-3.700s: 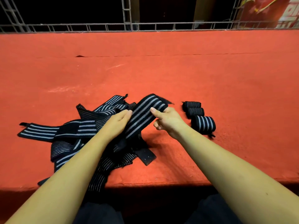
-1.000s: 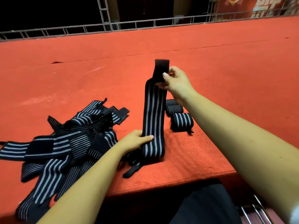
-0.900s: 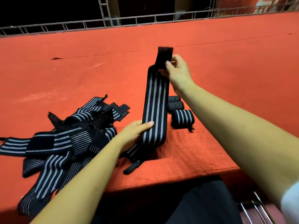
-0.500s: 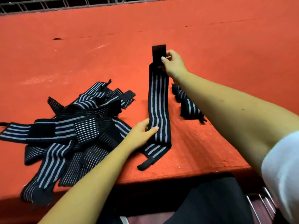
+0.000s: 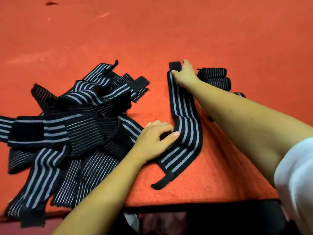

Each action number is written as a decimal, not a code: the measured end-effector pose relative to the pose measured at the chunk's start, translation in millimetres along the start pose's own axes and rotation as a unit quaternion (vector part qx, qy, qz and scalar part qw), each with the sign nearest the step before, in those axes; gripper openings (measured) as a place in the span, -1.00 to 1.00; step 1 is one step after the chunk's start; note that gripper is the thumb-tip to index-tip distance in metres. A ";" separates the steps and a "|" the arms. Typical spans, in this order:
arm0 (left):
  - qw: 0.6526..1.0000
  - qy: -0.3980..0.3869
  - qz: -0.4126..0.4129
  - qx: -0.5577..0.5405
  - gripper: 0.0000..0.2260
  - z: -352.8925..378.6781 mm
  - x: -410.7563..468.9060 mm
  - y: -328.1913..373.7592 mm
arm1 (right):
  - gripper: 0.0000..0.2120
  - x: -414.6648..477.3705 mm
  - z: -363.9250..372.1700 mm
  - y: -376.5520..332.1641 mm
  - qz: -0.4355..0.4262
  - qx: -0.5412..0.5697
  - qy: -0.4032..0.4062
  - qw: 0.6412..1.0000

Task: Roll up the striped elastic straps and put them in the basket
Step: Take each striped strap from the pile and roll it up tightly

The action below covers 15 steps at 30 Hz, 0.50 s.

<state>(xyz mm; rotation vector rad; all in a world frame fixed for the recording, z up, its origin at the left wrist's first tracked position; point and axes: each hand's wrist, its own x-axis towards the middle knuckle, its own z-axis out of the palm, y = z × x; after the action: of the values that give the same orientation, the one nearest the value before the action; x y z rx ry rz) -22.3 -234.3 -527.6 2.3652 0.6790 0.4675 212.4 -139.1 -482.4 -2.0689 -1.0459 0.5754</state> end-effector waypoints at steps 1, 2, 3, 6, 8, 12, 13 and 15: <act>1.000 0.001 0.002 -0.005 -0.72 -0.3 -0.1 0.7 | -0.58 -15.2 -1.3 -2.4 -0.009 0.009 -0.002 1.000; 1.000 0.002 0.001 -0.013 -0.72 -0.2 0.1 1.2 | -0.62 -35.2 -5.4 -4.7 -0.006 0.023 -0.006 1.000; 1.000 0.004 0.001 -0.020 -0.72 0.0 0.4 1.5 | -0.65 -52.6 -8.3 -0.6 0.002 0.049 0.000 0.999; 0.999 0.012 0.002 -0.040 -0.69 -0.5 0.2 2.5 | -0.75 -126.9 -23.7 19.0 0.042 0.131 0.048 0.989; 0.998 0.015 0.006 -0.064 -0.64 -0.5 -0.8 1.6 | -0.79 -181.4 -28.8 36.1 0.069 0.131 0.090 0.985; 0.995 0.031 -0.001 -0.099 -0.57 1.4 -5.2 6.7 | -0.78 -256.0 -18.7 53.6 0.120 0.138 0.099 0.978; 0.994 0.034 -0.007 -0.099 -0.56 2.0 -5.9 8.2 | -0.76 -260.7 -15.9 52.4 0.122 0.156 0.083 0.977; 0.994 0.040 -0.029 -0.101 -0.53 1.4 -7.8 12.2 | -0.66 -261.4 -11.5 46.2 0.120 0.190 0.059 0.973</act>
<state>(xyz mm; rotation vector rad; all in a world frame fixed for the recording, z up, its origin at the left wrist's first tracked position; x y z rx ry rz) -23.6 -247.6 -521.9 2.1411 0.6997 0.5801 94.2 -376.8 -494.9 -1.8691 -0.5665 0.7042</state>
